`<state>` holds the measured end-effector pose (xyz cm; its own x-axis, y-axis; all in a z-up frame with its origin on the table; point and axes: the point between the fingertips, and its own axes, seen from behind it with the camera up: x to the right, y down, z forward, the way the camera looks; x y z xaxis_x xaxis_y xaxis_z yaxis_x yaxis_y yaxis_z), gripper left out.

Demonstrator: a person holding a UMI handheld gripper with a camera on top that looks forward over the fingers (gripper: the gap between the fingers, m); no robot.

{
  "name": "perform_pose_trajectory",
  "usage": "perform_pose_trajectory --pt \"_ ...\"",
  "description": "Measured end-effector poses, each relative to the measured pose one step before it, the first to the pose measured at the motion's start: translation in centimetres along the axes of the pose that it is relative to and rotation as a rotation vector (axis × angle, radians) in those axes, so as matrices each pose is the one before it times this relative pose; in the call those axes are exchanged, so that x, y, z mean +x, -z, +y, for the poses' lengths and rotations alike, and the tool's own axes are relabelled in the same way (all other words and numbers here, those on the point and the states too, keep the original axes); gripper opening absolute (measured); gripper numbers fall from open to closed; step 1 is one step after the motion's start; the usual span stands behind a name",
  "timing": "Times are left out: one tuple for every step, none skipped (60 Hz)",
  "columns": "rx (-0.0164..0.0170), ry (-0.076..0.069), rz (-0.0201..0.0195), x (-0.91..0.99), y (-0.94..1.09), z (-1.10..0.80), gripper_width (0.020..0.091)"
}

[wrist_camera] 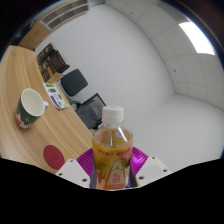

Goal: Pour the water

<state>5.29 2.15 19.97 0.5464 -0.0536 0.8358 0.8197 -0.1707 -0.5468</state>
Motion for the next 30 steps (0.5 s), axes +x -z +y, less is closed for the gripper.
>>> perform_pose_trajectory --pt "0.01249 0.0626 0.00462 -0.009 -0.108 -0.777 0.0461" --pt "0.00709 0.0660 0.01295 -0.203 0.033 -0.749 0.0460" --pt "0.00373 0.0660 0.01030 -0.108 -0.021 -0.826 0.0460" --pt "0.00358 0.0638 0.01375 -0.283 0.000 -0.706 0.0461" --pt "0.00303 0.0633 0.01219 -0.251 -0.001 -0.638 0.0462" --pt "0.00350 0.0615 0.01133 -0.176 0.096 -0.656 0.0460" --pt "0.00734 0.0580 0.00839 -0.185 0.020 -0.692 0.0461" --pt "0.00910 0.0537 0.00674 -0.146 0.041 -0.738 0.0459" --pt "0.00749 0.0486 0.00573 -0.173 0.003 -0.678 0.0457" --pt "0.00964 0.0438 -0.00018 -0.064 -0.127 -0.097 0.0459" --pt "0.00176 0.0381 -0.00145 -0.167 -0.126 -0.849 0.0459" --pt "0.00334 0.0372 0.00052 -0.069 0.014 -0.516 0.0459" --pt "0.00165 0.0366 -0.00055 -0.149 -0.012 -0.406 0.0461" --pt "-0.00157 0.0374 0.00012 -0.125 -0.050 -0.307 0.0456" --pt "-0.00382 0.0384 0.00165 -0.062 -0.057 -0.230 0.0456" --pt "-0.00329 0.0394 0.00347 -0.040 -0.035 -0.204 0.0460" --pt "-0.00170 0.0403 0.00467 0.007 0.001 -0.247 0.0459" --pt "0.00203 0.0397 0.00503 0.054 0.260 -0.228 0.0458" --pt "0.00376 0.0377 0.01089 0.151 -0.025 -0.341 0.0460" --pt "0.00293 0.0334 0.00606 0.123 -0.410 -0.333 0.0460" --pt "-0.00159 0.0361 0.01300 0.172 -0.129 -0.291 0.0459" --pt "-0.00227 0.0348 0.00947 0.138 0.006 -0.111 0.0460" --pt "-0.00117 0.0307 0.00755 0.122 0.017 -0.145 0.0460" --pt "0.00096 0.0249 0.00592 0.101 0.009 -0.204 0.0459" --pt "0.00231 0.0182 0.00324 0.048 0.002 -0.224 0.0458" --pt "0.00169 0.0131 -0.00019 -0.043 -0.008 -0.209 0.0460" --pt "0.00272 0.0117 -0.00698 0.172 0.330 0.185 0.0460" --pt "0.00248 0.0044 -0.00694 -0.100 -0.277 -0.294 0.0458" --pt "0.00002 0.0030 -0.00381 -0.084 -0.005 -0.161 0.0458" --pt "0.00153 -0.0004 -0.00401 -0.112 -0.019 -0.175 0.0460"
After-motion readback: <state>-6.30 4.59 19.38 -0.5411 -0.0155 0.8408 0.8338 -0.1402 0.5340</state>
